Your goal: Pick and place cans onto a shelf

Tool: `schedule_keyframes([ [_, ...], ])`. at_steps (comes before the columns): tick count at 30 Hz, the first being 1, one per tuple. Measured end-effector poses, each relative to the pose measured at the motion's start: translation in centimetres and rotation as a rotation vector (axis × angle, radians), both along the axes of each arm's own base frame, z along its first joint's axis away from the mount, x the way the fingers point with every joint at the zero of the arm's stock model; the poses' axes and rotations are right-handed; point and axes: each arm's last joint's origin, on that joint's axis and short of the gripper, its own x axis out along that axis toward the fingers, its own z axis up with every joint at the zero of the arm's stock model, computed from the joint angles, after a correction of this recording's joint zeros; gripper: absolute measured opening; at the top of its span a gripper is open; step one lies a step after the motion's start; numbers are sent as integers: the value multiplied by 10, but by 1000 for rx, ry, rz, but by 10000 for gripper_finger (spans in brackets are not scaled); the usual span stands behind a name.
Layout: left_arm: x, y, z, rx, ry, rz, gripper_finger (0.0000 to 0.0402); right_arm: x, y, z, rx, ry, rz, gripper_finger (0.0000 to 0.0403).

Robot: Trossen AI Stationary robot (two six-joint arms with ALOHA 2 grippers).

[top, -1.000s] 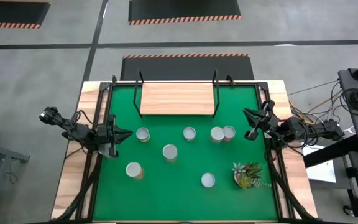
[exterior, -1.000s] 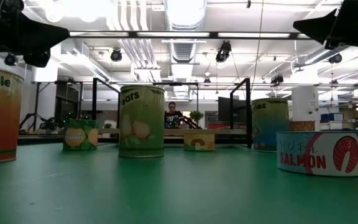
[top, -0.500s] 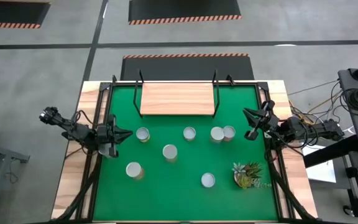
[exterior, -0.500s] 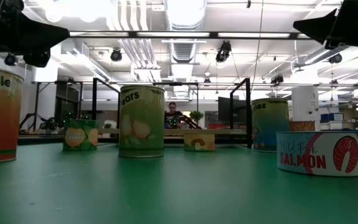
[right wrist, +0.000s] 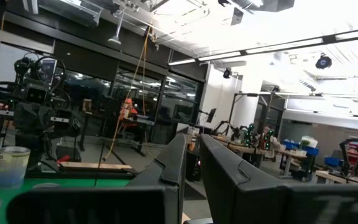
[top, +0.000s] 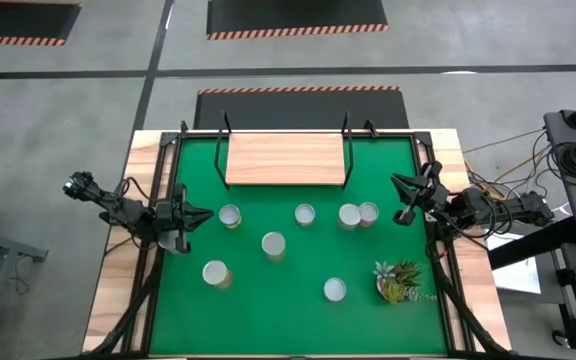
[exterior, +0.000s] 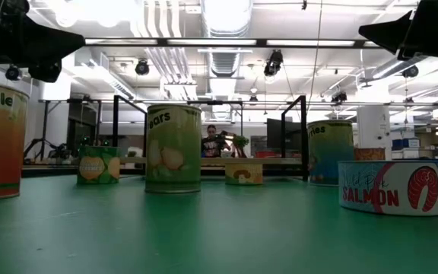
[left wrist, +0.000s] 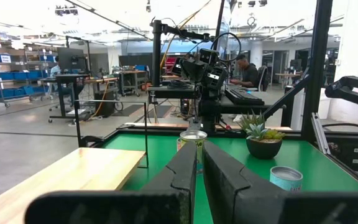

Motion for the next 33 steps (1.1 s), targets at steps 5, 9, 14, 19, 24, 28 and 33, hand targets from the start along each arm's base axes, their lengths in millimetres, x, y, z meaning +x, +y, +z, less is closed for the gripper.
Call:
schedule_keyframes([
  [5,0,0,0,0,0,0,8,0,0,0,0,0,0,36],
  [9,0,0,0,0,0,0,8,0,0,0,0,0,0,36],
  [14,0,0,0,11,2,10,8,0,0,0,0,0,0,36],
  [19,-1,1,6,23,-50,16,8,0,0,0,26,-12,12,36],
  [24,-6,-1,23,-158,-250,-164,8,0,0,0,464,-219,206,36],
  [28,-9,-6,28,-146,-317,-368,8,0,0,0,748,-356,322,36],
  [33,-13,-10,38,-93,-440,-577,8,-1,0,1,657,-329,284,36],
])
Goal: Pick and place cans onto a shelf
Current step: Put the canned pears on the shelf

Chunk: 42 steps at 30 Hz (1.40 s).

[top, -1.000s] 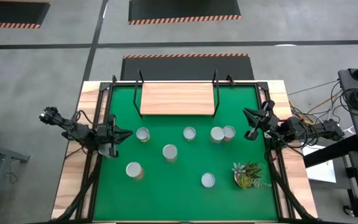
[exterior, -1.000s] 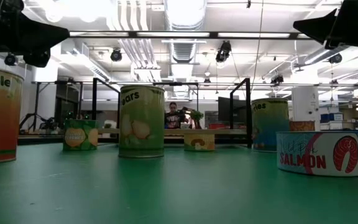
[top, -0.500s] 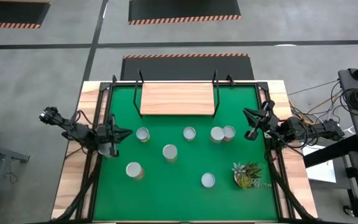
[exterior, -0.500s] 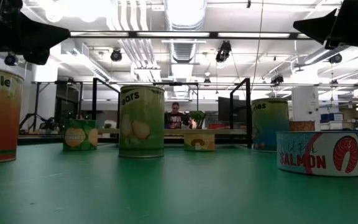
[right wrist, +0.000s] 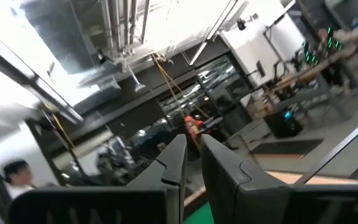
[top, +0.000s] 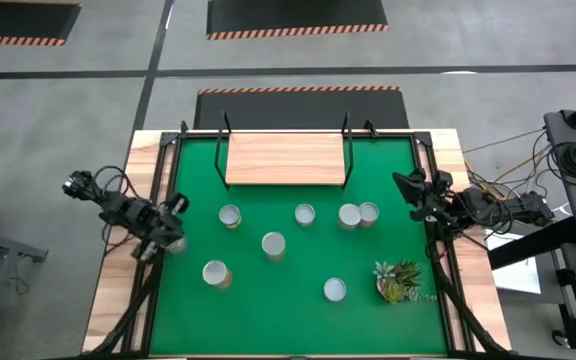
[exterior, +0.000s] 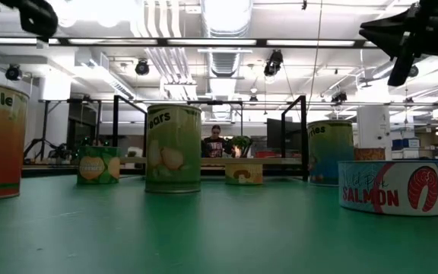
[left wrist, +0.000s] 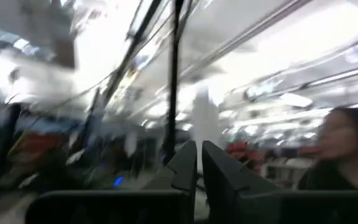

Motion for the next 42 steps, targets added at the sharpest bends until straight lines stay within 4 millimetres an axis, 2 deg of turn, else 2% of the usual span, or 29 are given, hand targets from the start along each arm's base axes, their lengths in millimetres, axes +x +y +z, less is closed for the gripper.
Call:
schedule_keyframes([
  [4,0,0,9,-19,-105,21,8,0,0,0,-125,61,-55,36],
  [10,9,-4,15,-96,-136,23,8,-1,0,4,-183,82,-83,36],
  [14,22,-10,24,-99,-93,40,8,-5,-1,20,-229,60,-112,36],
  [17,37,-14,39,-152,-24,130,8,-7,-1,30,-273,65,-137,36],
  [21,63,-21,52,-203,169,352,8,-10,-1,43,-343,72,-180,36],
  [25,91,-32,49,-48,494,514,8,-13,-2,55,-380,66,-206,36],
  [30,120,-48,46,31,889,547,8,-13,-2,63,-383,61,-209,36],
  [33,137,-57,46,123,1060,591,8,-11,-1,66,-384,70,-207,36],
  [35,151,-63,44,191,1166,550,8,-8,-1,66,-387,84,-204,36],
  [38,174,-70,41,235,1286,462,8,-4,-1,65,-392,105,-200,36],
  [42,202,-70,40,262,1349,479,8,-1,0,64,-409,133,-202,36],
])
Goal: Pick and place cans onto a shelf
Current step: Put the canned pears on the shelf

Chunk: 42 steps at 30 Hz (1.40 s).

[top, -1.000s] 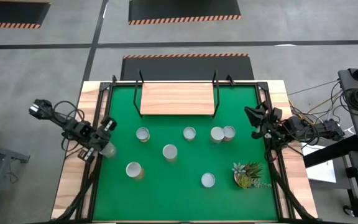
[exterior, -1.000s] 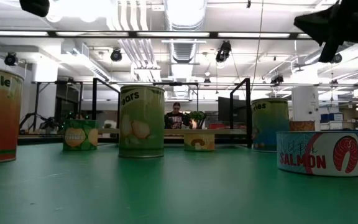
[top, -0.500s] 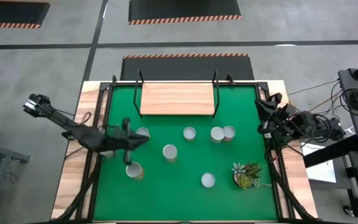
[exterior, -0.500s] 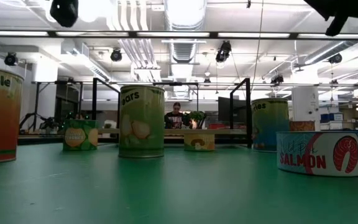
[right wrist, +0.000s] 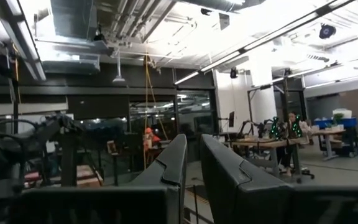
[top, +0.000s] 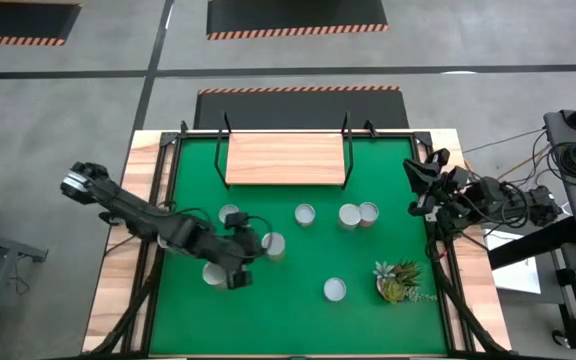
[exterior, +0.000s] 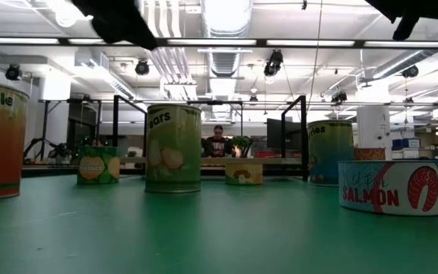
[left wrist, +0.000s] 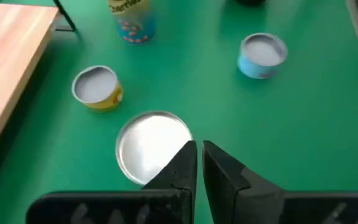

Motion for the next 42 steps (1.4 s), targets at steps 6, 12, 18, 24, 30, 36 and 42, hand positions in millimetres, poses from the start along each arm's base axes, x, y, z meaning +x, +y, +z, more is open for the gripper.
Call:
schedule_keyframes([
  [6,27,7,2,-134,77,-66,42,0,0,1,-11,-3,-7,36],
  [12,33,16,6,-144,158,-28,139,-1,0,2,-20,-13,-13,36],
  [18,34,23,-1,-99,178,60,269,0,0,0,-17,9,-10,36],
  [24,41,25,-19,-40,218,78,360,0,0,0,-17,13,-11,36],
  [30,51,28,-38,0,276,69,372,1,0,-1,-17,20,-11,36],
  [36,55,32,-47,14,303,73,365,1,0,-1,-27,25,-16,36],
  [42,56,32,-50,26,312,59,333,1,0,-1,-39,32,-23,36],
])
